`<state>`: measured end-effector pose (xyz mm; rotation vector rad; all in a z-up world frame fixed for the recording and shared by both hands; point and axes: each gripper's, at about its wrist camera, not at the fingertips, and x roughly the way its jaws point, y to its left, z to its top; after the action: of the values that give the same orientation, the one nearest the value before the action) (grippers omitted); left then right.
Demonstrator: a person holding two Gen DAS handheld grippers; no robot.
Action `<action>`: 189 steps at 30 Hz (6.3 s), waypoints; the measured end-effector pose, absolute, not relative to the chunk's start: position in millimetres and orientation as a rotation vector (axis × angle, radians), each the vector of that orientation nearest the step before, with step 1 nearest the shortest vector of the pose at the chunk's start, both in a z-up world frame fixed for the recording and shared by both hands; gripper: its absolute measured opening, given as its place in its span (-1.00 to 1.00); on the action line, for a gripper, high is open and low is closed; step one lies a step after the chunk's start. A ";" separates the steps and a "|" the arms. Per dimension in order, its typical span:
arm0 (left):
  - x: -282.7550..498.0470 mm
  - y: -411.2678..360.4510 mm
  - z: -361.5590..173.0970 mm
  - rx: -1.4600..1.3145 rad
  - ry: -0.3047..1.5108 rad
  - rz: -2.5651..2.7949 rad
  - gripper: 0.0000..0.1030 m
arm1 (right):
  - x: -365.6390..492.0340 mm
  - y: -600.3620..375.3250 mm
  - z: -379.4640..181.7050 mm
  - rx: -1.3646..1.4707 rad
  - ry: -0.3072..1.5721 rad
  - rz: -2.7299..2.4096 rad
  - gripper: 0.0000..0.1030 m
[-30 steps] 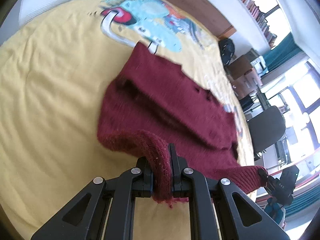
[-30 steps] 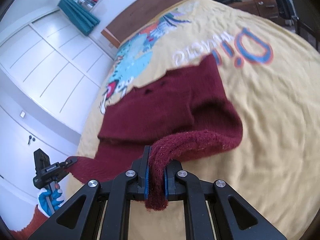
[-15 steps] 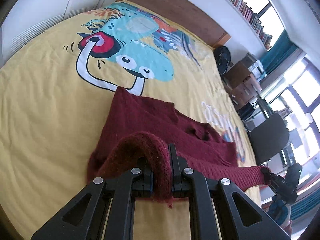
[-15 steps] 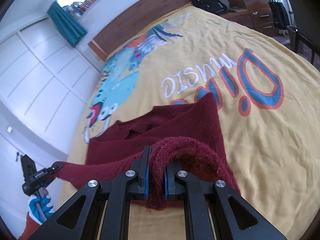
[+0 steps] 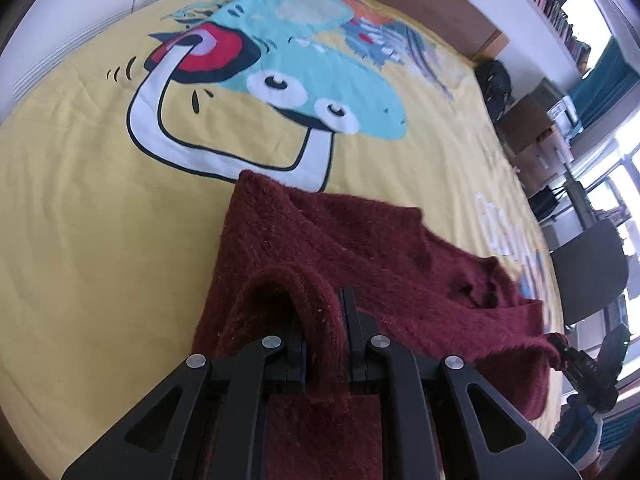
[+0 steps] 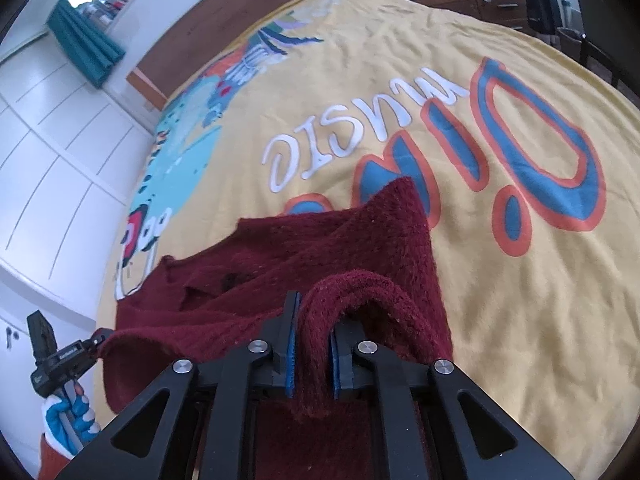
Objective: Fold small clothes
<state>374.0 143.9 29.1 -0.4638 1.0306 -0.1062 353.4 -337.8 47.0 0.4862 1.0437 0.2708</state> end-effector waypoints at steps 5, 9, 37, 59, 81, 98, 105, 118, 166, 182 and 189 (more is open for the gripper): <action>380.3 152.6 19.5 -0.530 1.031 -0.137 -0.52 | 363.8 -334.0 36.9 0.489 1.063 0.240 -0.47; 382.8 157.0 22.6 -0.561 1.023 -0.150 -0.20 | 369.6 -330.8 35.1 0.498 1.069 0.237 -0.12; 327.1 103.9 26.6 -0.240 0.998 -0.167 0.05 | 316.8 -279.5 44.7 0.103 1.047 0.318 0.16; 274.8 95.6 19.2 -0.194 0.966 -0.059 0.21 | 256.9 -304.0 46.6 0.075 1.052 0.215 0.19; 140.4 57.7 77.9 -0.035 0.829 0.100 0.48 | 130.5 -298.8 99.5 0.106 0.985 0.216 0.47; 56.0 36.4 117.0 0.016 0.720 0.096 0.51 | 54.0 -303.7 133.3 0.125 0.926 0.209 0.54; 30.6 37.2 128.2 0.011 0.672 0.086 0.75 | 26.3 -306.6 144.2 0.132 0.903 0.192 0.54; -4.9 35.2 145.9 0.008 0.613 0.038 0.75 | -11.2 -314.3 164.4 0.124 0.853 0.151 0.68; 228.8 165.3 -3.3 -0.726 0.964 -0.017 0.74 | 138.5 -337.1 38.3 0.091 1.062 0.125 0.98; 272.7 214.0 -14.5 -0.926 0.940 -0.051 0.04 | 141.9 -351.4 29.4 0.120 1.112 0.121 0.98; 271.4 219.7 -1.0 -0.987 0.942 -0.054 -0.63 | 134.5 -362.3 35.0 0.163 1.108 0.140 0.98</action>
<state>271.3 219.7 -1.0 -0.9869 0.9418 -0.0542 134.5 -362.3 35.0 0.1627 1.1079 0.1400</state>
